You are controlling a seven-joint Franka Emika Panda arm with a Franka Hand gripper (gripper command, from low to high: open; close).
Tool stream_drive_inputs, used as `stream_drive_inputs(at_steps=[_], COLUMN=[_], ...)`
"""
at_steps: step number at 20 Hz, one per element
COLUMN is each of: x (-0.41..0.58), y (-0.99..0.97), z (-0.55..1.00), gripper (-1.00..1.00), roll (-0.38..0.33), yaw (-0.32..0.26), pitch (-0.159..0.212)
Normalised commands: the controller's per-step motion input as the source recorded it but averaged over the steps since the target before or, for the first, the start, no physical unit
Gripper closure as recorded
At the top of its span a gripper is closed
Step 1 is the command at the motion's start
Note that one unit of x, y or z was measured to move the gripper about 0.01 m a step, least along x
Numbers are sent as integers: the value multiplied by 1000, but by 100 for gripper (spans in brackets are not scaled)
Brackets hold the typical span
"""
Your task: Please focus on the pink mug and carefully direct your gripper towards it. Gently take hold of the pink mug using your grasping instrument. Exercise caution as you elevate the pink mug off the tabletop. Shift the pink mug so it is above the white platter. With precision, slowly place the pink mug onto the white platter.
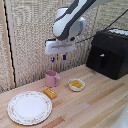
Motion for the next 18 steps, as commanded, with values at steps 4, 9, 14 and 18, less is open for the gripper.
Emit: stream_drive_inputs(at_steps=[4,9,14,18], x=[396,346,193,206], y=[-54,-48,-73,-70], z=[-311,-294,-259,-254], gripper=[-100,-100,-100,-100], roll=[-29,-27,-25,-23], yaw=[37,41,32,36], pitch=[73,62,82,55])
